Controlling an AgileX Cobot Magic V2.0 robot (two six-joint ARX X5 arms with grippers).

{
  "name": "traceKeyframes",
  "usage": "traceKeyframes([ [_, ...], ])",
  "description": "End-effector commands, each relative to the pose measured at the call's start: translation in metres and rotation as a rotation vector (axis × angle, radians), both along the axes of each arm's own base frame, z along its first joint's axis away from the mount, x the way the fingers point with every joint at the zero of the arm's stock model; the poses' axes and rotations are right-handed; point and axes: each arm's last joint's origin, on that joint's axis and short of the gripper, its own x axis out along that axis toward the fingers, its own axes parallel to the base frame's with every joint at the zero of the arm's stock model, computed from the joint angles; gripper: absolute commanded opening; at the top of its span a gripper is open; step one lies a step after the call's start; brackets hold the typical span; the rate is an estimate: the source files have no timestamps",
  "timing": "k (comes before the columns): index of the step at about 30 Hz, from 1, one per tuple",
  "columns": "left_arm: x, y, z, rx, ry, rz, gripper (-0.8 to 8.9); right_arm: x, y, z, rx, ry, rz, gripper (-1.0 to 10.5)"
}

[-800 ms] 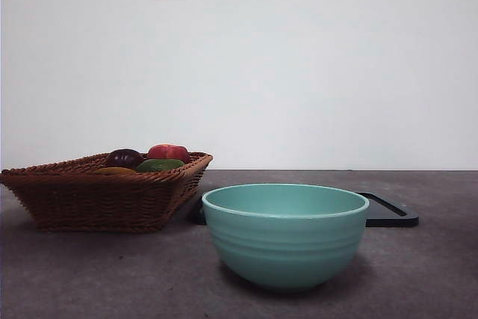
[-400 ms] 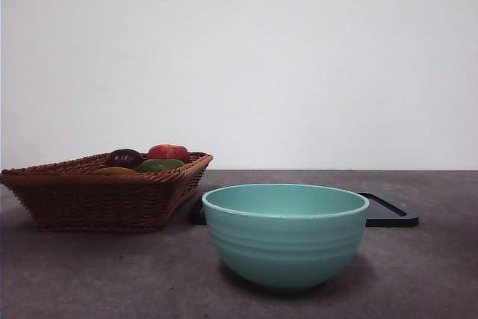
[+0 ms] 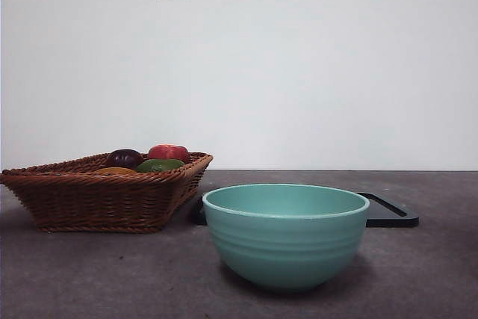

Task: Pick up the wifruite, put it on the bowl, pick up the plate, put it on desk

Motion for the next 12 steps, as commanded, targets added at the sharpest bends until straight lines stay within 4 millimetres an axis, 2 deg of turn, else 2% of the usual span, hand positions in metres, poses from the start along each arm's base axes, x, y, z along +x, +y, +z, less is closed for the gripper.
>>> traceKeyframes([
  [1, -0.007, 0.008, -0.012, -0.014, -0.085, 0.185, 0.08, 0.001, 0.002, 0.004, 0.007, -0.017, 0.013, 0.1],
  [5, -0.010, 0.015, -0.048, -0.034, -0.077, 0.353, 0.08, 0.001, 0.002, 0.004, 0.007, -0.017, 0.013, 0.1],
  [12, -0.003, 0.019, -0.118, -0.025, 0.045, 0.395, 0.08, 0.001, 0.002, 0.004, 0.007, -0.017, 0.013, 0.1],
])
